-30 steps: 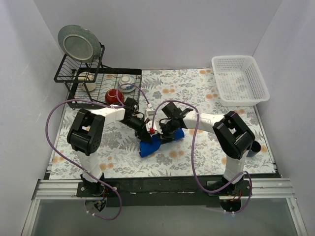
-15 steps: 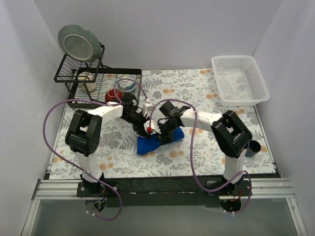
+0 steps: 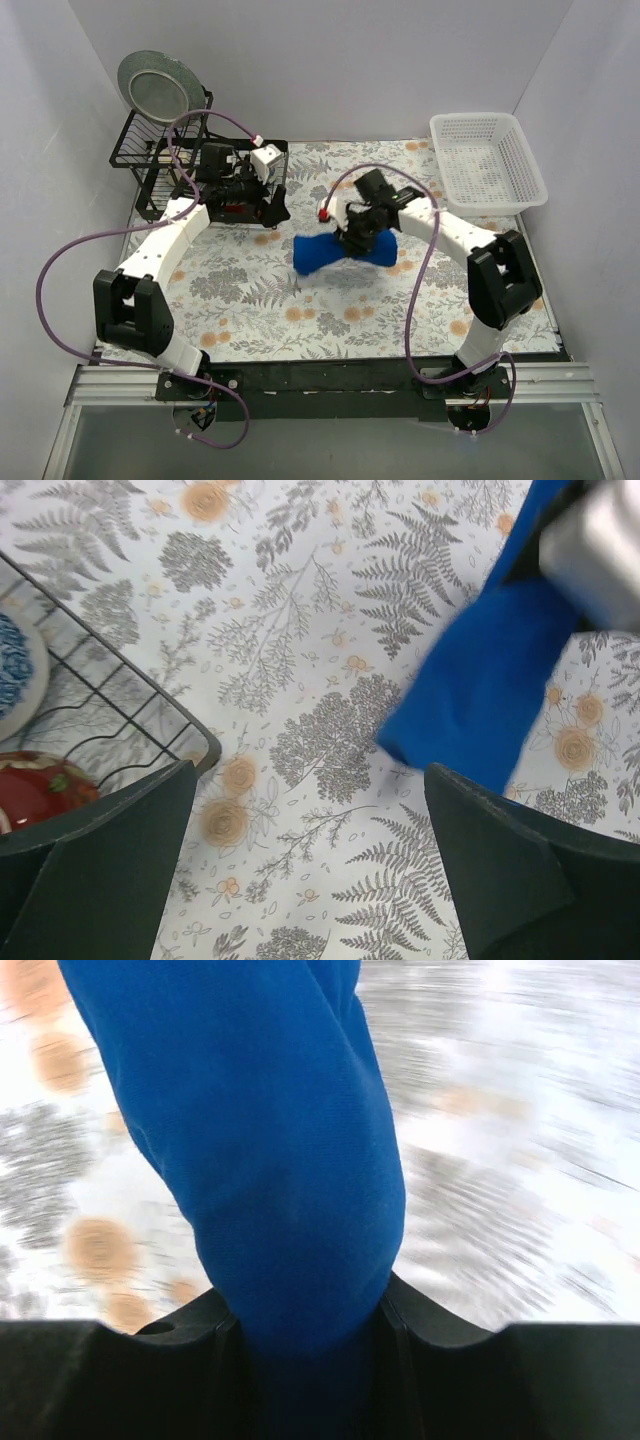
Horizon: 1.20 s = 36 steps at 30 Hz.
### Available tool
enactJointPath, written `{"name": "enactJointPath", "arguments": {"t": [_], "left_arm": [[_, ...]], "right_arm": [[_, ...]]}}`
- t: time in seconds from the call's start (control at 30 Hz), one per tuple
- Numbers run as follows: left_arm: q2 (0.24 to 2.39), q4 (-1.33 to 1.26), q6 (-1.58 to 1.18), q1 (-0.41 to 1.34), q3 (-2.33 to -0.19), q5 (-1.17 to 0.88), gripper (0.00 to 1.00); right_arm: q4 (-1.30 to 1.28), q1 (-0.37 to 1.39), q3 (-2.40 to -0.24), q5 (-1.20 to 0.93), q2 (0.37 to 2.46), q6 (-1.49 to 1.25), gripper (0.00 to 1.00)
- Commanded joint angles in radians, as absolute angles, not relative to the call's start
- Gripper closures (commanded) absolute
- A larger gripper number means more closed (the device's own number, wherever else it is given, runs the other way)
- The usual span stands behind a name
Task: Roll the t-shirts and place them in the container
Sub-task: Pick up the T-shirt from the center of the board, then place the T-shirt in the bin.
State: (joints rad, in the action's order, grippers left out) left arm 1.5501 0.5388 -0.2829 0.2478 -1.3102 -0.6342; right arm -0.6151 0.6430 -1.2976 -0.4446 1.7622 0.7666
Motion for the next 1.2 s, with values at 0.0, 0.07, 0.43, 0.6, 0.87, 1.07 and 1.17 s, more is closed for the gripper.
{"name": "enactJointPath", "arguments": {"t": [0.0,0.07,0.43,0.6,0.87,1.07,1.17], "left_arm": [[1.447,0.505,-0.313,0.244,-1.319,-0.545,0.02],[1.428,0.517,-0.304,0.235,-1.315,-0.531,0.02],[1.424,0.532,-0.321,0.225,-1.298,-0.511,0.02],[1.431,0.537,-0.339,0.225,-1.278,-0.508,0.02],[1.479,0.538,-0.345,0.222,-1.244,-0.460,0.02],[1.523,0.546,-0.333,0.221,-1.262,-0.445,0.02],[1.542,0.541,-0.336,0.221,-1.270,-0.443,0.02]], "right_arm": [[-0.548,0.511,-1.448,-0.330,1.654,0.651,0.99],[-0.529,0.473,-1.479,-0.295,1.651,0.635,0.99],[-0.293,0.086,-1.748,0.118,1.769,0.322,0.99],[-0.252,-0.020,-1.841,0.224,1.888,0.308,0.99],[-0.167,-0.067,-2.034,0.340,2.144,0.328,0.99],[-0.164,-0.072,-2.171,0.368,2.316,0.328,0.99],[-0.169,-0.064,-2.166,0.361,2.345,0.328,0.99]]}}
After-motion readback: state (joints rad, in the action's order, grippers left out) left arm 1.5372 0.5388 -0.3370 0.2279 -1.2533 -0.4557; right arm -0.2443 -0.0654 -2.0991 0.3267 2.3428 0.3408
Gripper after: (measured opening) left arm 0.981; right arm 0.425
